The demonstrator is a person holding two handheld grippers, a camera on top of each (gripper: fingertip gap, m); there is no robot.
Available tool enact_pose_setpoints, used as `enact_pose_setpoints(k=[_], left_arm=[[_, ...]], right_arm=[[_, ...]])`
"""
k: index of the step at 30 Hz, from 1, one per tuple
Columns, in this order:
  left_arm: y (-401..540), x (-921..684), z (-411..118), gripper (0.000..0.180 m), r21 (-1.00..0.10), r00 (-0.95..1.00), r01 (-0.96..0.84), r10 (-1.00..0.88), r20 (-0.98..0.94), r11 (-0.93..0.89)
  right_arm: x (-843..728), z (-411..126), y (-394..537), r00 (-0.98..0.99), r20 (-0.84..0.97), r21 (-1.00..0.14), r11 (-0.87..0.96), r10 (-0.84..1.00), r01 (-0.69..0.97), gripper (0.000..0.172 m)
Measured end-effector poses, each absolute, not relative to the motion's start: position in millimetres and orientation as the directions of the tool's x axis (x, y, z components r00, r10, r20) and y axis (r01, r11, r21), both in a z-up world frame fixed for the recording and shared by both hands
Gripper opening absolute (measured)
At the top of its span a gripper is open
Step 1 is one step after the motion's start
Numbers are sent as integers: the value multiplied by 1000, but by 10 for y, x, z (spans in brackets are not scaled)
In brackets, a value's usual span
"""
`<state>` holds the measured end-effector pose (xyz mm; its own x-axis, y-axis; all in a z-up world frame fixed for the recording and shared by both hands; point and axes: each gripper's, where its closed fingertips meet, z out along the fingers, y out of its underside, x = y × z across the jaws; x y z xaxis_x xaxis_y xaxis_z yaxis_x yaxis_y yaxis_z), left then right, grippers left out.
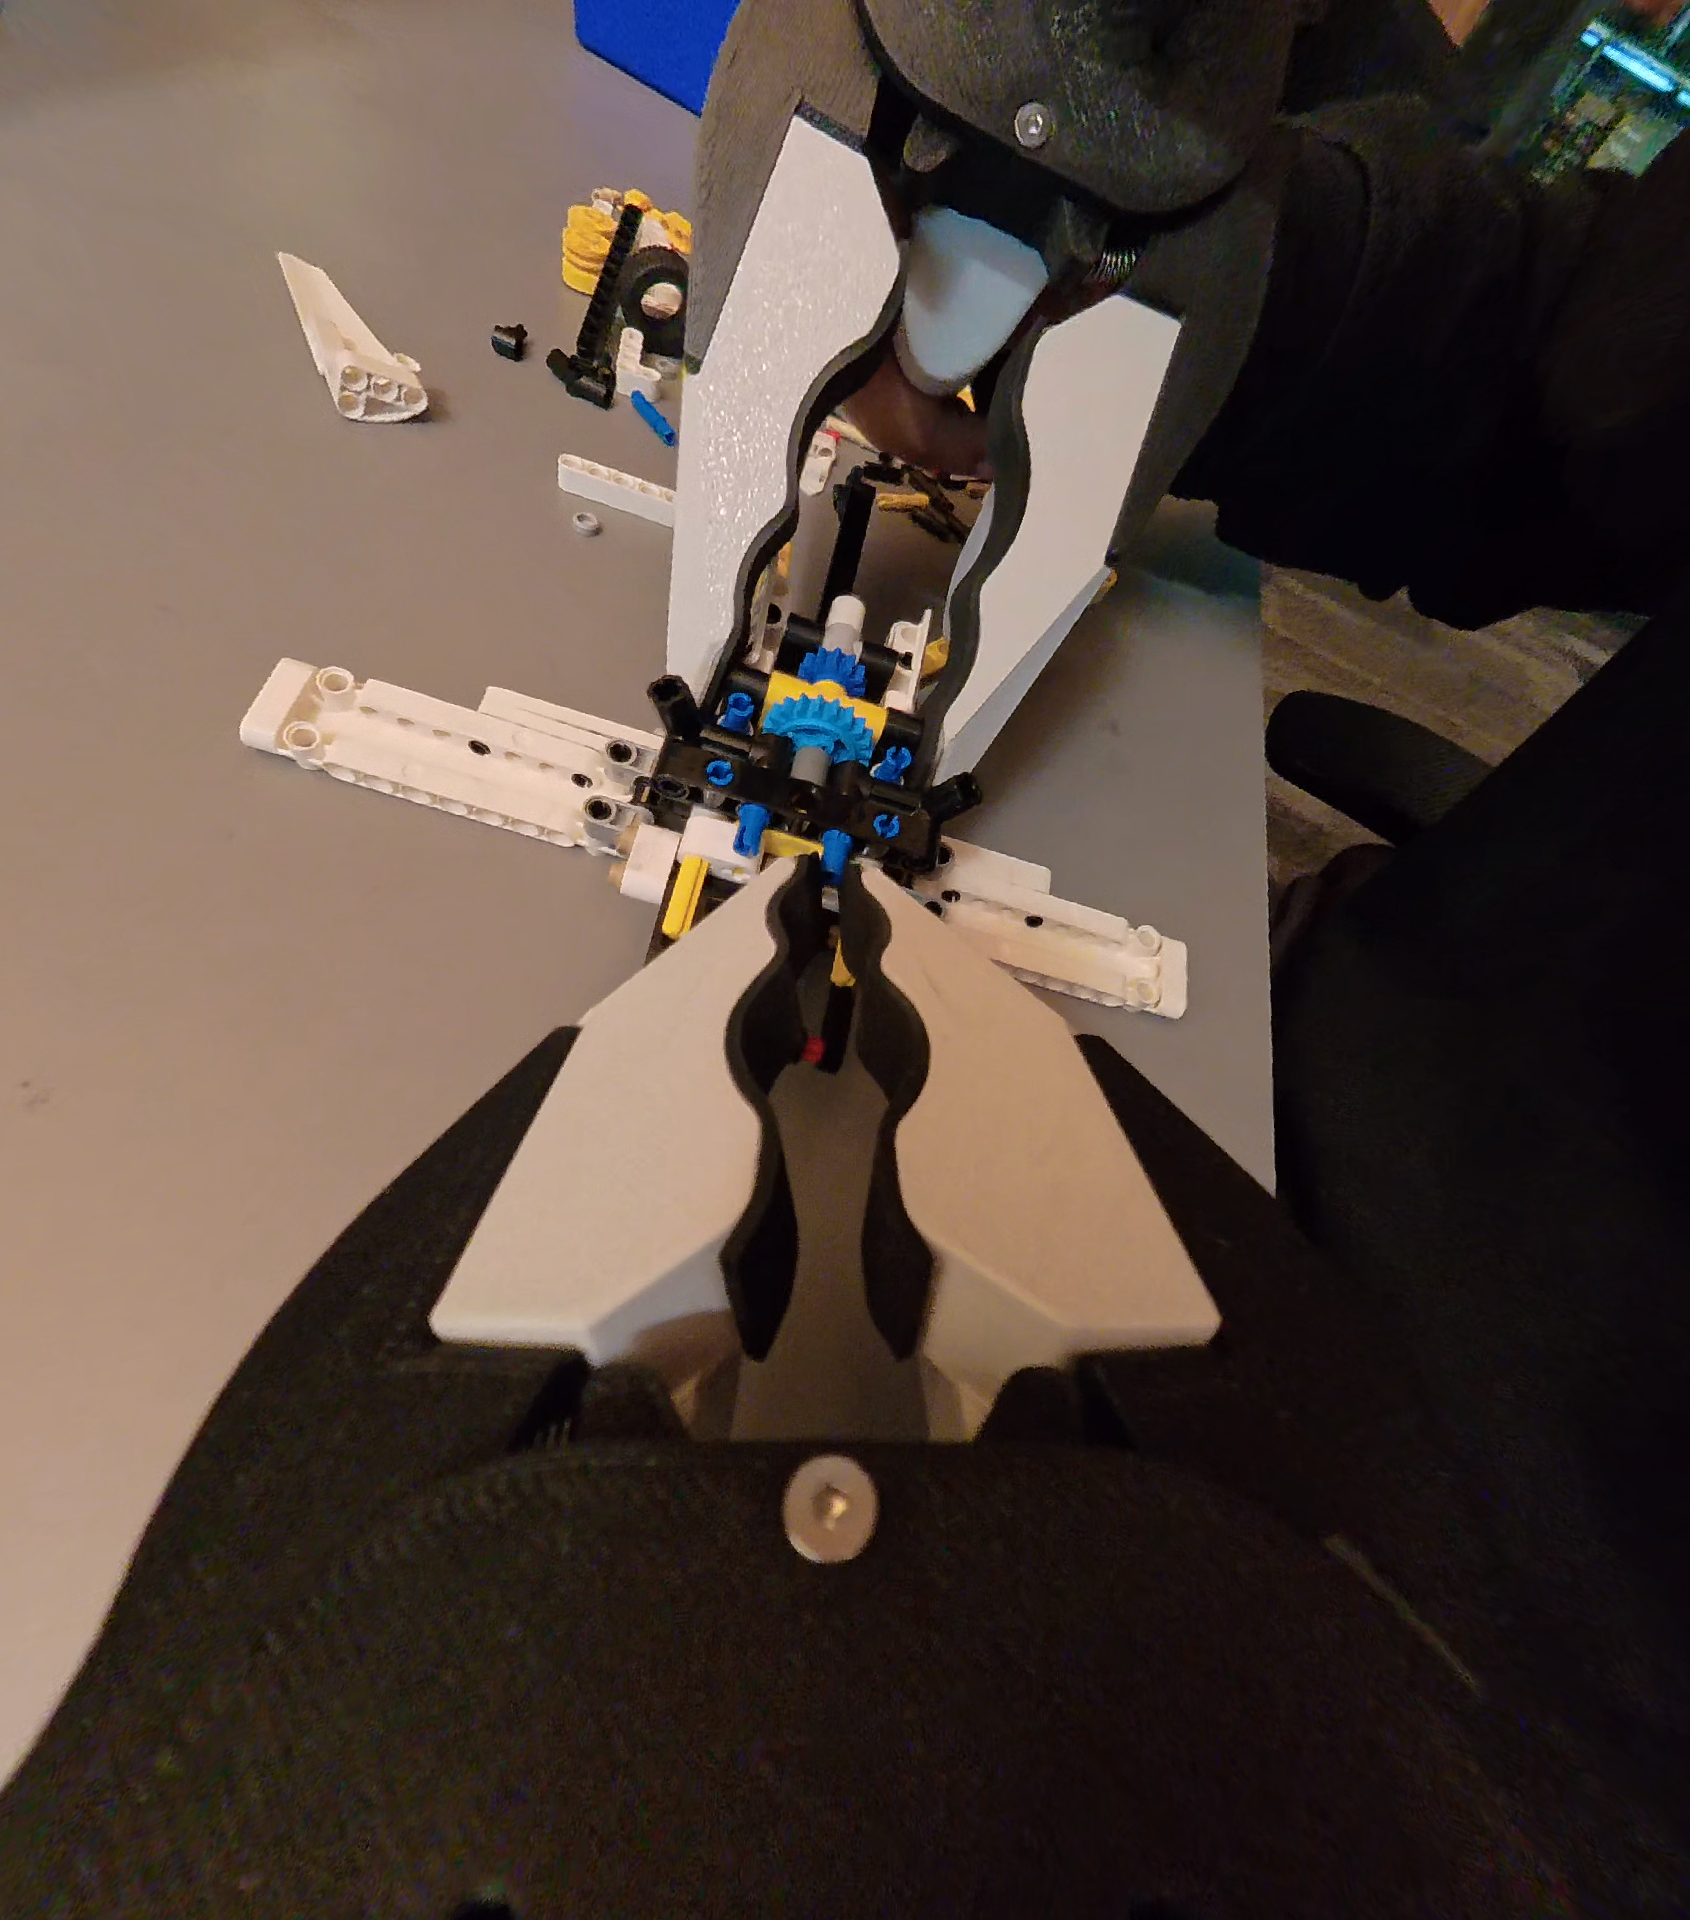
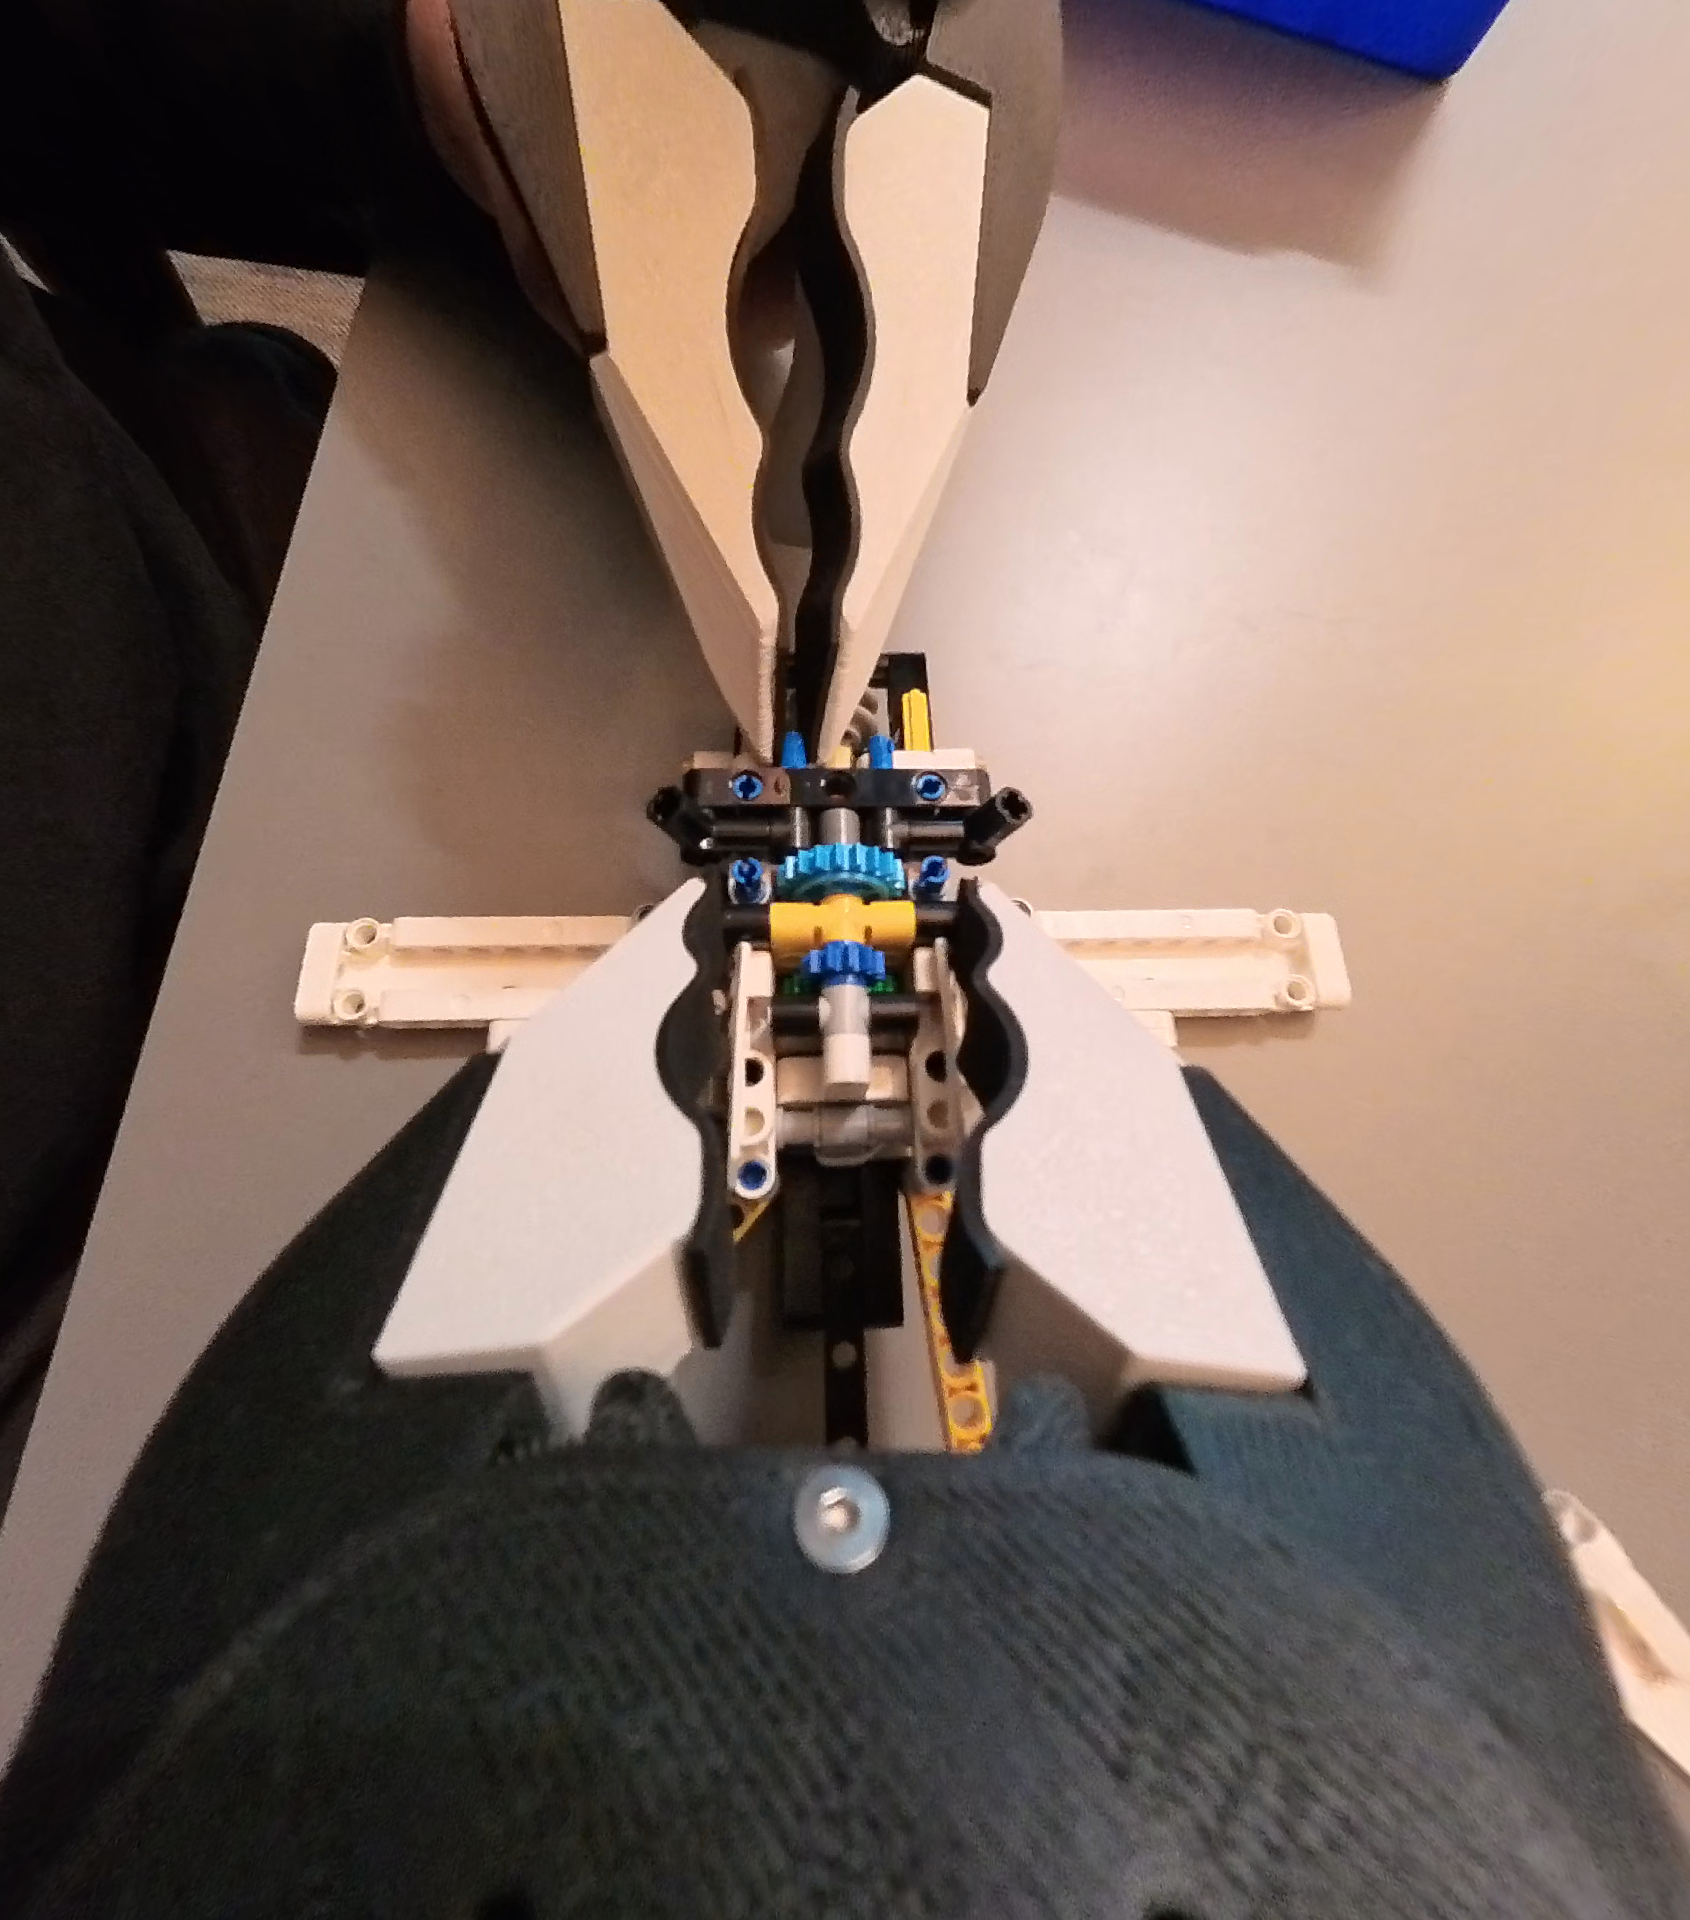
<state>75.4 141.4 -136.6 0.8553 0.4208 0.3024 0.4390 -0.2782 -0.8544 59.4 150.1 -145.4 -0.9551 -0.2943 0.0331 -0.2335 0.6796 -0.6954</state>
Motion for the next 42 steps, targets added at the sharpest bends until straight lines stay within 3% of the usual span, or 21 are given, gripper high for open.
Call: enact_pose_setpoints(k=[5,9,13,19,25,42], left_arm=[[1238,672,-1393,0,-853,828,444,491,272,-276],[1064,623,-1225,0,-872,808,472,460,369,-128],[1333,595,-1218,0,-886,842,427,438,316,-182],[1442,492,-1290,15,-874,850,426,434,299,-232],[1505,521,-1304,3,-865,861,439,389,328,-243],[1498,528,-1364,3,-851,844,455,432,319,-262]], right_arm=[[582,-1455,1550,-958,33,-694,683,-287,-228,43],[344,-1462,1768,-977,38,-679,711,-210,-180,42],[419,-1458,1649,-969,45,-694,691,-241,-204,43],[486,-1455,1641,-964,42,-699,681,-264,-217,43],[553,-1453,1591,-959,43,-705,671,-281,-228,43],[562,-1455,1577,-959,41,-712,665,-281,-226,43]])
